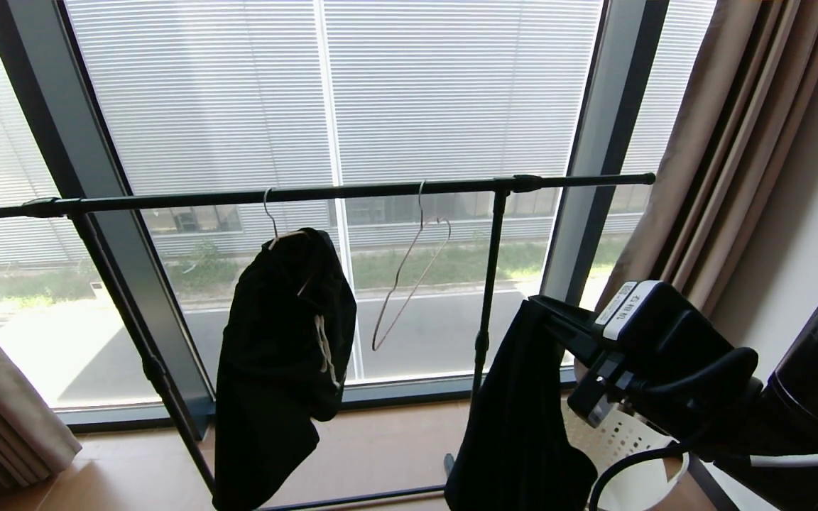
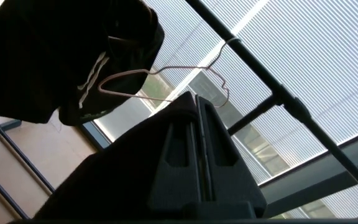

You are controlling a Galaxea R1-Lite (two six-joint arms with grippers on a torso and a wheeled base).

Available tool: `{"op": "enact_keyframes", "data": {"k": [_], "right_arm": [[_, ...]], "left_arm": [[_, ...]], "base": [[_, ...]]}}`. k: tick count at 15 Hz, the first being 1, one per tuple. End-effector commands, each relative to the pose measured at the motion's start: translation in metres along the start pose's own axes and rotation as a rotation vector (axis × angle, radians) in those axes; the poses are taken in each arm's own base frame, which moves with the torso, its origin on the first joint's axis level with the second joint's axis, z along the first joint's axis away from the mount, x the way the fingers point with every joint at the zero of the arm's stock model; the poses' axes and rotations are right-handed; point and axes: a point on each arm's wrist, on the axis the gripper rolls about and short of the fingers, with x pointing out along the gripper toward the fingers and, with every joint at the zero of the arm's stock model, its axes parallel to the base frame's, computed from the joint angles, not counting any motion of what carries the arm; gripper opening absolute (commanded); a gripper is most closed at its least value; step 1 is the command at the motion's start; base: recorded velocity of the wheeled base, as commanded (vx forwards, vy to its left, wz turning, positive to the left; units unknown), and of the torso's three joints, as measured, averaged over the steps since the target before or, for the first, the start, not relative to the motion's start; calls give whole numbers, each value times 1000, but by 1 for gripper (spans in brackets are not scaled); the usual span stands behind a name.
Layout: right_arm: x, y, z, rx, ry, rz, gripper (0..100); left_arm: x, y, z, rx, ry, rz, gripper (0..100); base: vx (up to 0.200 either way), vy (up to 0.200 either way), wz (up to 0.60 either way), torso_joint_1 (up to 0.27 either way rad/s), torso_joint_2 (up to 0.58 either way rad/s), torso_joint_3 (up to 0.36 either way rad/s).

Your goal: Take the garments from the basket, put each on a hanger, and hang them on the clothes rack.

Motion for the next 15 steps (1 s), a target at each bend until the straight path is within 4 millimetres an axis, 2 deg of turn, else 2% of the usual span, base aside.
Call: {"op": "enact_keyframes", "data": {"k": [1,6,8,10,12,14,15], "right_arm": [[0,1,-2,-3,10,6,0],[3,-2,-2,-4,52,-60,0],[8,-7,-5,49,92,-102,0],[17,-15,6,116,204,-96,0],[16,-28,26,178,310,-49,0],[17,-40,47,289,437,-8,0],[24,-37,63,428,518,18,0]], "left_arm": [[0,0,0,3,0,1,100],[1,-1,0,42,14,-55,100],[9,-1,5,66,139,-78,100],[30,-2,39,37,257,-161,100],[56,-3,65,-80,329,-186,100],[84,-4,79,-115,395,-196,100],[106,-9,82,-136,440,-230,100]], "base": [[0,0,0,0,0,0],[0,0,0,0,0,0],[0,0,0,0,0,0],[0,0,0,0,0,0],[0,0,0,0,0,0],[0,0,0,0,0,0],[0,0,0,0,0,0]]}}
